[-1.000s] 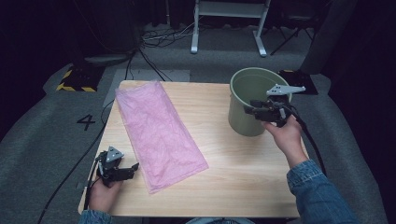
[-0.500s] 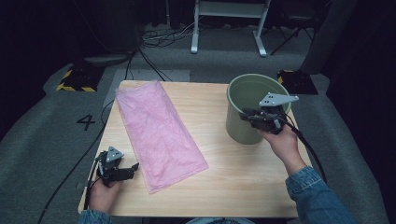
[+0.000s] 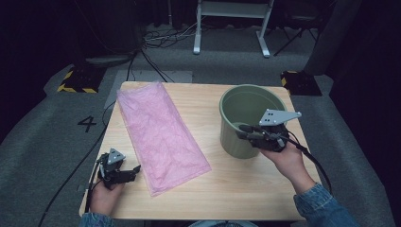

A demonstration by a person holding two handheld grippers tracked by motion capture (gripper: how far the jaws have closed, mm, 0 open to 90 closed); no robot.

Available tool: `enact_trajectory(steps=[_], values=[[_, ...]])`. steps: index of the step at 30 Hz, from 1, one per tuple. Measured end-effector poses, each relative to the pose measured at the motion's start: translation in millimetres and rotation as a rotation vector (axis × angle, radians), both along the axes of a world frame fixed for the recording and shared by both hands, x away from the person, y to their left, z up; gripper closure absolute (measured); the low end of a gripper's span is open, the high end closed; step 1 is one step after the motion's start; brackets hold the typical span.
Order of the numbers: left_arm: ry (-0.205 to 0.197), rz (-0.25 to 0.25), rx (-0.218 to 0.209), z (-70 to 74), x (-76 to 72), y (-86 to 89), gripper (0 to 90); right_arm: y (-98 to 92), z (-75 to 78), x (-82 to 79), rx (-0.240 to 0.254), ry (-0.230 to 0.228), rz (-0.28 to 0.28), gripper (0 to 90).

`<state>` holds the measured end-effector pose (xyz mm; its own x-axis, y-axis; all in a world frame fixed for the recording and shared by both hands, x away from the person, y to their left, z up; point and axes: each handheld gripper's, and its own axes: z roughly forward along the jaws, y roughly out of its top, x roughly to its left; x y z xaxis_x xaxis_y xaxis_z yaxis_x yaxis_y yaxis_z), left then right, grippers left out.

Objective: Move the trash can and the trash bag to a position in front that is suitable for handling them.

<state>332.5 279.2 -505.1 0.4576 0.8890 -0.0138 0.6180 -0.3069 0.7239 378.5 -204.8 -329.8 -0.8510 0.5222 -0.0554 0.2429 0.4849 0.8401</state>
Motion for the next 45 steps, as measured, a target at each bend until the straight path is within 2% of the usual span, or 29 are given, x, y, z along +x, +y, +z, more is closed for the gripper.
enact_trajectory(steps=[2,4,5,8,10,14,16,22,25,29,30,31,33,35,36,37,38,40,42,45], values=[[0.000,-0.003,0.003,0.1,0.1,0.2,19.9,2.1,0.6,-11.9,0.009,0.020,0.031,71.0],[0.000,-0.002,0.001,0.1,0.1,0.1,19.9,2.5,0.5,-14.7,0.012,0.024,0.040,71.0],[0.000,-0.003,0.003,0.1,0.1,0.2,19.9,3.6,1.2,-22.6,0.018,0.043,0.065,71.3],[0.000,-0.003,0.003,0.1,0.1,0.3,19.9,4.2,1.9,-28.0,0.027,0.062,0.082,71.5],[0.000,-0.003,0.003,0.1,0.1,0.2,19.9,5.6,1.1,-38.6,0.048,0.097,0.112,71.8],[0.000,-0.003,0.003,0.1,0.1,0.2,19.9,8.3,1.0,-48.7,0.045,0.098,0.135,71.7],[0.000,-0.003,0.003,0.1,0.1,0.2,19.9,13.2,3.7,-60.5,0.018,0.089,0.151,71.3],[0.001,-0.001,0.001,0.1,0.0,0.1,19.9,20.7,3.5,-77.1,0.023,0.098,0.204,71.3],[0.001,-0.001,0.001,0.1,0.0,0.1,19.9,25.2,3.8,-86.4,0.017,0.105,0.207,70.3],[0.000,-0.001,0.001,0.1,0.0,0.1,19.9,36.7,3.6,-104.2,0.014,0.084,0.265,69.5],[0.000,0.001,-0.001,0.0,-0.1,-0.1,19.9,36.7,3.6,-104.2,0.014,0.084,0.265,69.5],[0.001,0.001,-0.001,0.0,-0.1,-0.1,19.9,41.6,4.1,-111.0,-0.007,0.087,0.283,69.4],[0.002,0.001,-0.002,0.0,-0.2,-0.1,19.9,44.4,4.3,-116.8,-0.009,0.081,0.298,68.8],[0.000,-0.001,0.001,0.0,0.0,0.0,19.9,46.0,4.5,-120.4,-0.013,0.075,0.308,68.3],[0.000,0.001,0.000,0.0,-0.1,-0.1,20.0,46.6,5.2,-125.1,-0.013,0.049,0.314,64.7],[0.000,0.001,0.000,0.0,-0.1,-0.1,20.0,46.6,5.2,-125.1,-0.013,0.049,0.314,64.7],[-0.001,0.004,0.003,0.1,-0.8,-0.2,20.3,44.3,6.8,-126.8,0.006,0.035,0.307,61.6],[-0.001,0.005,0.000,0.1,-1.5,-0.3,21.5,40.3,9.0,-126.0,0.008,0.024,0.284,60.8],[-0.005,0.005,0.000,0.3,-2.7,0.3,22.7,38.4,9.8,-124.9,0.010,0.022,0.278,60.1],[-0.007,0.003,-0.001,0.5,-3.4,0.7,25.1,27.4,15.0,-119.6,0.033,0.027,0.236,58.3]])
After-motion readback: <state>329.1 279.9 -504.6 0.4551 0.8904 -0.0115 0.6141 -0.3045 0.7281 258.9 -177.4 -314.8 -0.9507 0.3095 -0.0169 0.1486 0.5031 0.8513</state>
